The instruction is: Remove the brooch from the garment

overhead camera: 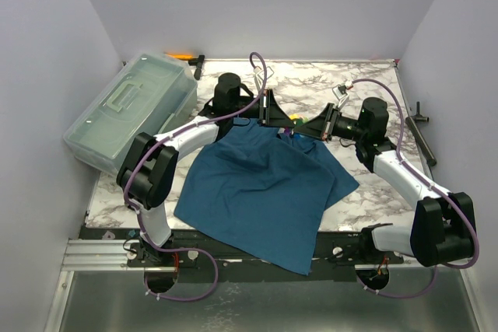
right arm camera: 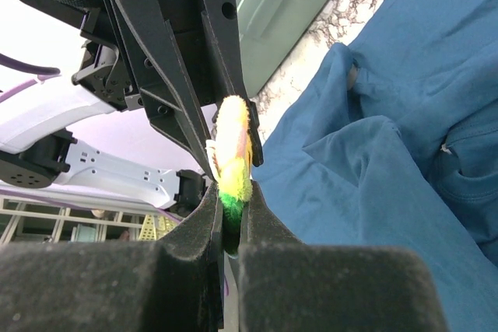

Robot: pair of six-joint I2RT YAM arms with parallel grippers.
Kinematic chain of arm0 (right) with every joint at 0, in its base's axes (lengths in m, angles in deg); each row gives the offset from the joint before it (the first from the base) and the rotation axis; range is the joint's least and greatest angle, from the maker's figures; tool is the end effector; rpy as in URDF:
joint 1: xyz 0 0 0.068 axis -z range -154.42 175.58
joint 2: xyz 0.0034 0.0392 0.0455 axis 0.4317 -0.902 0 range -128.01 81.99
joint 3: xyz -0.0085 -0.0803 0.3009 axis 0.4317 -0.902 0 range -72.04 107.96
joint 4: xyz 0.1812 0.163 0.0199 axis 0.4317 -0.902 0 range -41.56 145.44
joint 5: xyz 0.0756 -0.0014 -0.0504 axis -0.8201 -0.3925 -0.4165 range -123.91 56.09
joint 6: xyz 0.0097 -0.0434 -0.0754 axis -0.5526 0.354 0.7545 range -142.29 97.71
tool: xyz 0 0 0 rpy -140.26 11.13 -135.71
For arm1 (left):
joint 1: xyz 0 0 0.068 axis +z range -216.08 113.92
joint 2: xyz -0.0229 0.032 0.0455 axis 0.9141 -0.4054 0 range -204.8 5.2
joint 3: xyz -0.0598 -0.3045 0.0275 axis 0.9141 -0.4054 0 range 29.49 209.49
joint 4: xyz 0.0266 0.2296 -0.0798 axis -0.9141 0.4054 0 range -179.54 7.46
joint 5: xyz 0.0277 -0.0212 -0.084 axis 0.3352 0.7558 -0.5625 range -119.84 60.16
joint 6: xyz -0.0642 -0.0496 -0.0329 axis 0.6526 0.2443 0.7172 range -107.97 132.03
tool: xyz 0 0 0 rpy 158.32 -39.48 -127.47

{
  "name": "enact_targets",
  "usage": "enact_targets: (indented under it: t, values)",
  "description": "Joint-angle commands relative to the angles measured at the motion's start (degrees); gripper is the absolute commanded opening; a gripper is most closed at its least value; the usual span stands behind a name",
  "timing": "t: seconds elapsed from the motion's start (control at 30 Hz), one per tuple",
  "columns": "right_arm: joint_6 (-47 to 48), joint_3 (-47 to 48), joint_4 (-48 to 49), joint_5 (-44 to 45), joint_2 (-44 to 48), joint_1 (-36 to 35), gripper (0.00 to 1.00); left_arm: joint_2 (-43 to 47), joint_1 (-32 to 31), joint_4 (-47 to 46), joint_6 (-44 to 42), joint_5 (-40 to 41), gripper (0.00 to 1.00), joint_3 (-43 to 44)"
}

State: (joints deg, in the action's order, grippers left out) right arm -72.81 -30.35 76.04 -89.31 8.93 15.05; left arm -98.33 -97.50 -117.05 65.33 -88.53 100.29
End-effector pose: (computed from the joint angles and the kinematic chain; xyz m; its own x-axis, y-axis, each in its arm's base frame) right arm 0.2561 0.1126 0.3152 -0.8105 0.2953 -0.5059 -0.4297 0.2874 0.8560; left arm 0.3308 -0.2798 0.3263 -0.8457 0.0283 -0.5329 0.5336 0.0380 -0.8449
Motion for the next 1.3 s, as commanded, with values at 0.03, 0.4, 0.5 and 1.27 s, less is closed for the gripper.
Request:
enact_targets:
  t: [0.03, 0.4, 0.5, 1.27]
  values:
    - [0.4, 0.9, 2.2, -3.2, 1.2, -1.2, 0.01, -1.7, -2.9, 0.0, -1.9, -1.3, 0.23, 1.7]
    - [1.0, 1.2, 1.2, -3.2, 0.9, -1.2, 0.01, -2.0, -3.6, 0.0, -2.3, -2.4, 0.29, 2.4]
    - [1.0, 1.2, 1.1, -3.2, 0.8, -1.2, 0.01, -1.9, -3.6, 0.0, -2.5, -2.3, 0.32, 2.4]
    - [0.7, 0.8, -0.6, -2.5, 1.9, -0.8, 0.01, 1.4, -1.6, 0.3, -3.1, -1.9, 0.64, -0.7]
